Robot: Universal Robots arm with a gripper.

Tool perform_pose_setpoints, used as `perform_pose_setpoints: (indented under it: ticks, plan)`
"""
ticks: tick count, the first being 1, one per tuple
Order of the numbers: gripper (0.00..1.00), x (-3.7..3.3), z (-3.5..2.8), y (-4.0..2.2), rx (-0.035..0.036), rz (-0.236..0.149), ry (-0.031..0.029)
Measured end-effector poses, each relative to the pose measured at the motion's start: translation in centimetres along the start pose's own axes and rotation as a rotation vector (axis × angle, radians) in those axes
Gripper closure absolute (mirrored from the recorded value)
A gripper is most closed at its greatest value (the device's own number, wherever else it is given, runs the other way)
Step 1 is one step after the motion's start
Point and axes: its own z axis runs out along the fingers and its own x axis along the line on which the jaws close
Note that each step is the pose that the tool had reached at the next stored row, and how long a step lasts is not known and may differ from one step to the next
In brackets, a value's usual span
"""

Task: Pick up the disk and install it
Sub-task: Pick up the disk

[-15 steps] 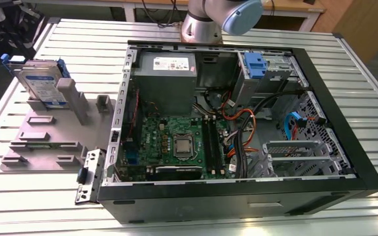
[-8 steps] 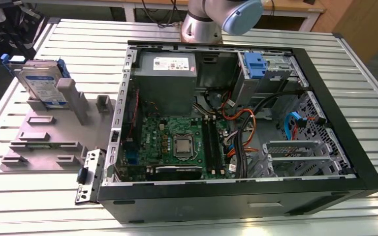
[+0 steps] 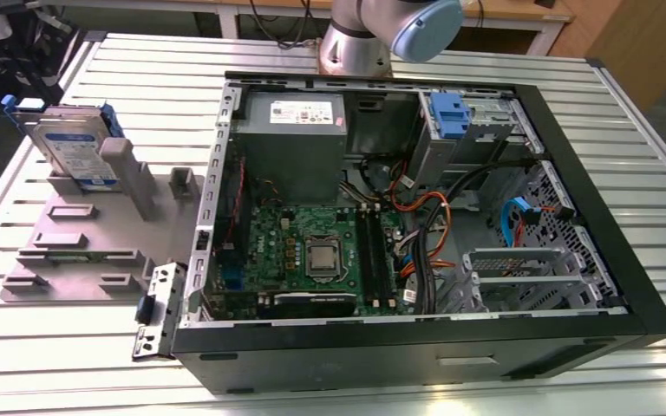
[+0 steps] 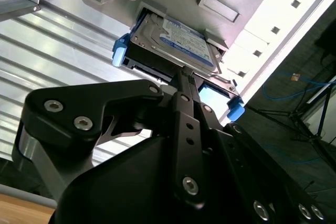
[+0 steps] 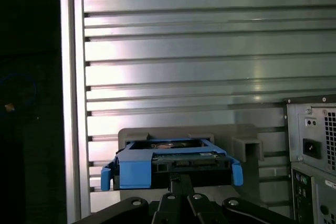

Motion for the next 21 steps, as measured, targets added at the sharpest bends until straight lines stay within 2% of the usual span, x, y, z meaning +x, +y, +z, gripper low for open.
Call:
perform_pose_setpoints:
  ticks: [21]
  plan:
    - [0.89, 0.0, 0.02, -0.01, -0.0097, -0.38, 0.0169]
